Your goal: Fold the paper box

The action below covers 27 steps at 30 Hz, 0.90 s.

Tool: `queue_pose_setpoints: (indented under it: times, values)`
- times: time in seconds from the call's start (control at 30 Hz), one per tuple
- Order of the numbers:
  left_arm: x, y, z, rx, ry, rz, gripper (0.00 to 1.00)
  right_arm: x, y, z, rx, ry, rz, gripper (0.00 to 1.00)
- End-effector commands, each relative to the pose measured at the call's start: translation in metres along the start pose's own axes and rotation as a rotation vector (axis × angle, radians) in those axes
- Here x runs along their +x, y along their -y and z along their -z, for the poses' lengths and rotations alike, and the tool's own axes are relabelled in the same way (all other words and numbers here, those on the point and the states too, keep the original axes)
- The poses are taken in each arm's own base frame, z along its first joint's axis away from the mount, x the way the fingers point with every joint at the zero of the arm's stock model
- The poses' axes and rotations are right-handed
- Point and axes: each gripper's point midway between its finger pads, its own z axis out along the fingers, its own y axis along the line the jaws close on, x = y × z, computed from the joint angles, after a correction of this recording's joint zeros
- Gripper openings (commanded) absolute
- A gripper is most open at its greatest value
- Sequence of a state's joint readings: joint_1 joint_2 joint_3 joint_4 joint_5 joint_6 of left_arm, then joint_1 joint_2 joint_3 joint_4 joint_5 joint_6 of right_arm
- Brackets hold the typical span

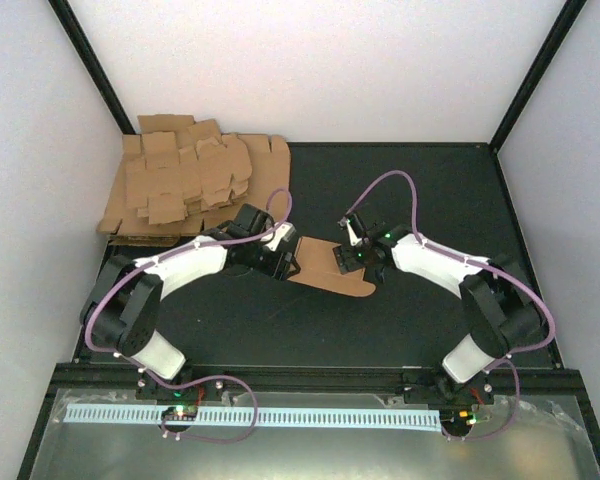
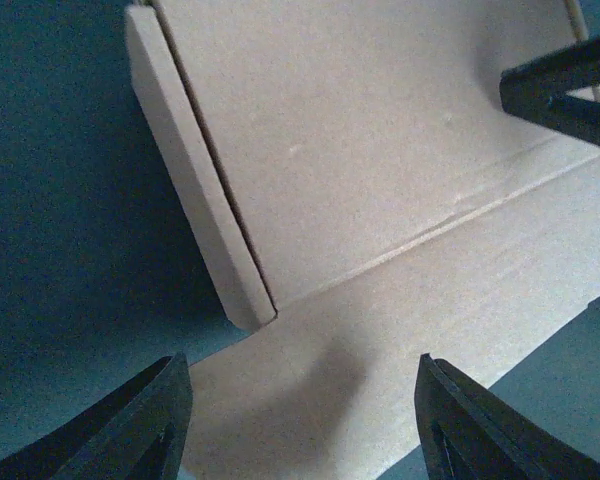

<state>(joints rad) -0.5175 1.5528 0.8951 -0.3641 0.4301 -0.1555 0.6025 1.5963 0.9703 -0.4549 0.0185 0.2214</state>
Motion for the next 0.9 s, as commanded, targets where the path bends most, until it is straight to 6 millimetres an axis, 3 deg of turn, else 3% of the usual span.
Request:
queue_pose_setpoints:
  times: [0.0,0.27,0.47,0.7,0.87]
  values:
    - [-0.003,0.008,-0.006,0.022,-0.030,-0.022,0.64,0.009,0.000,-0.013,-0.008,-0.028,-0.027,0.81]
    - [0.010,0.009,-0.011,0.040,-0.085,0.022,0.60,0.010,-0.001,-0.016,-0.015,-0.030,-0.028,0.81]
    - [0.015,0.021,-0.011,0.116,-0.104,0.047,0.52,0.008,-0.002,-0.017,-0.018,-0.028,-0.028,0.81]
    - [0.019,0.034,-0.011,0.191,-0.169,0.067,0.51,0.006,-0.003,-0.015,-0.025,-0.023,-0.023,0.81]
    - [0.010,0.031,-0.002,0.151,-0.111,0.040,0.54,-0.004,-0.002,0.004,-0.024,0.034,-0.017,0.82]
